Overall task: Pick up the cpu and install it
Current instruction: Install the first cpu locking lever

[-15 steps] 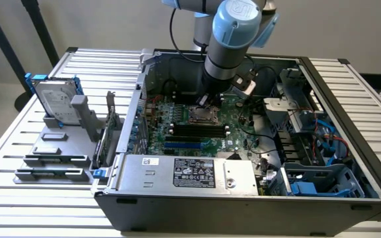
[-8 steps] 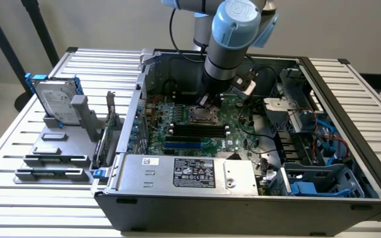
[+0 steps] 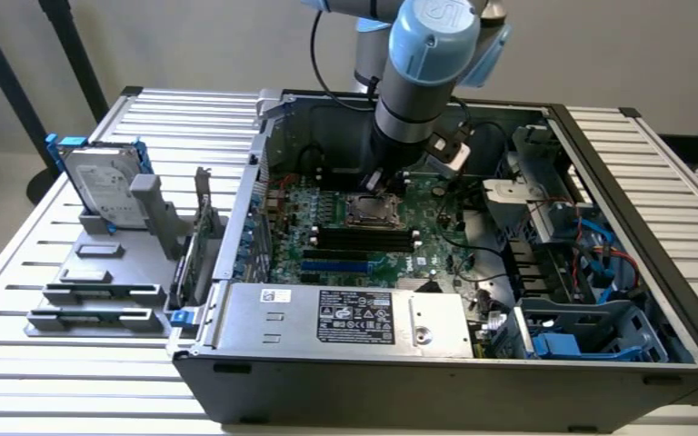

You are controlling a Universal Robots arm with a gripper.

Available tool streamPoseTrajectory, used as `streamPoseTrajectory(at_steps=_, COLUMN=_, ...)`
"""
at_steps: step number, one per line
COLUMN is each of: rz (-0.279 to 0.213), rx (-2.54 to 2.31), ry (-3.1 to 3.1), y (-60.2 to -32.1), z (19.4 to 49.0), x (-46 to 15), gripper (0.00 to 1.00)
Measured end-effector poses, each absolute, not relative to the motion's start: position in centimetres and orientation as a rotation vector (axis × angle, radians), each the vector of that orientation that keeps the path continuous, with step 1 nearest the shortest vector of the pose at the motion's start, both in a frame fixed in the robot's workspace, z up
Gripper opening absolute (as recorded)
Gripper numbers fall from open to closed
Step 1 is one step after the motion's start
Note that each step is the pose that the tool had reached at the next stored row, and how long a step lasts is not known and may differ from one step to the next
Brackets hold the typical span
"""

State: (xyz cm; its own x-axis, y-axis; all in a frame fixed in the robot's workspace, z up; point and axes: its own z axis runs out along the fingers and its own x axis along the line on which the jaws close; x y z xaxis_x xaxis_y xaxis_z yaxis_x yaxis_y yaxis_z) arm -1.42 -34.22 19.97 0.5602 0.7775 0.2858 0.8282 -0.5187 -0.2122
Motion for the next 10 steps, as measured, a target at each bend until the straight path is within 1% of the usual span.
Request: streamPoseTrajectory(at_steps=10, rz=-0.223, rx=-2.480, ry=-1.308, y=-35.4, z=20.7, x=-2.0, gripper=0.11)
